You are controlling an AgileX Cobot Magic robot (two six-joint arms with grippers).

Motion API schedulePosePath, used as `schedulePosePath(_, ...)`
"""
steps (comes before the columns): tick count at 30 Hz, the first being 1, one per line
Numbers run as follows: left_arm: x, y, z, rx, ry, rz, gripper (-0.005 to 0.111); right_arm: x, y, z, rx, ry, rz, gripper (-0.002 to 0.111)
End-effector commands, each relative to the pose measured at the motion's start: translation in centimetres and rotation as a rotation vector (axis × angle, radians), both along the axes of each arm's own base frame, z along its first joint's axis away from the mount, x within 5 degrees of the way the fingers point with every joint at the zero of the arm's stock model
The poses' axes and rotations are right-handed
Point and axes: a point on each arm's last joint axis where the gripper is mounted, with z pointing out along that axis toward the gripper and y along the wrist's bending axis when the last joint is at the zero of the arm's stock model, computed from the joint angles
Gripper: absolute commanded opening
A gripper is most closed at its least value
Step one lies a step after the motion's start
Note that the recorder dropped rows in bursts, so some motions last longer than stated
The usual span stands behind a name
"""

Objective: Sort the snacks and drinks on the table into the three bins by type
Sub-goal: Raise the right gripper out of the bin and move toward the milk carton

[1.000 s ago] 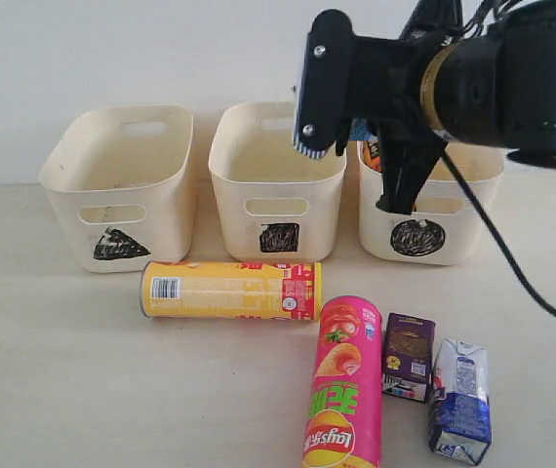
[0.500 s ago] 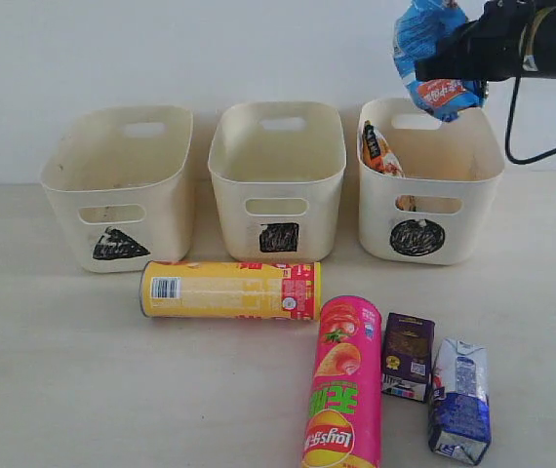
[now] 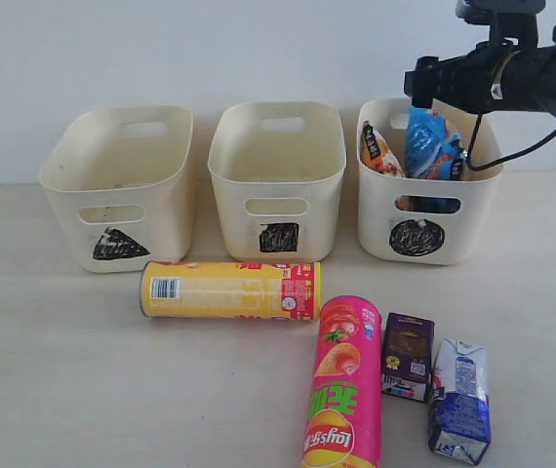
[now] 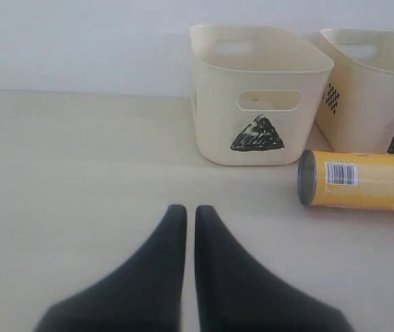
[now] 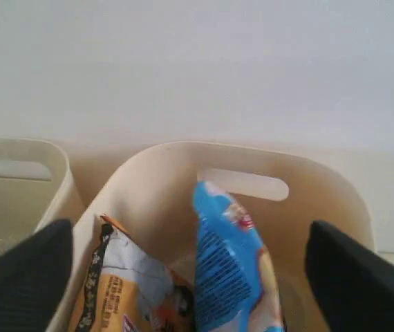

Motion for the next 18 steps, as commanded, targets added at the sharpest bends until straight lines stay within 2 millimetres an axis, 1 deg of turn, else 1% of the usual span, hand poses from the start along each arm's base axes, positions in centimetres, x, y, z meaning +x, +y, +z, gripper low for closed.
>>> schedulePosePath(1,0.0,0.0,0.1,-0.006,-0.009,0.005,0.004,-1.0,-0.4,2.6,-0.054,-0.007,-0.058,0.09)
schedulePosePath(3,0.0,0.0,0.1,-0.006,-0.009,0.005,0.004,-1.6,-0.3,3.9,-0.104,-0.017,-0.069,0.085)
schedulePosePath(6,0.0,0.0,0.1,-0.006,-0.009,0.005,0.004,-2.9,0.0,5.4,-0.21,-0.007,-0.087,0.072)
schedulePosePath(9,0.0,0.0,0.1,-0.006,-0.009,0.005,0.004,-4.1,0.8,6.3,-0.39,0.028,-0.078,0.053)
schedulePosePath(10,0.0,0.0,0.1,-0.006,-0.009,0.005,0.004,-4.6,1.3,6.5,-0.462,0.045,-0.066,0.044)
schedulePosePath(11,0.0,0.0,0.1,-0.006,-0.009,0.005,0.004,-4.9,1.6,6.5,-0.514,0.071,-0.066,0.037)
schedulePosePath(15,0.0,0.0,0.1,-0.006,-0.009,0.005,0.004,-6.4,2.4,6.2,-0.712,0.198,-0.056,-0.001)
schedulePosePath(18,0.0,0.0,0.1,-0.006,-0.009,0.005,0.004,-7.4,2.5,5.4,-0.804,0.335,-0.021,0.0)
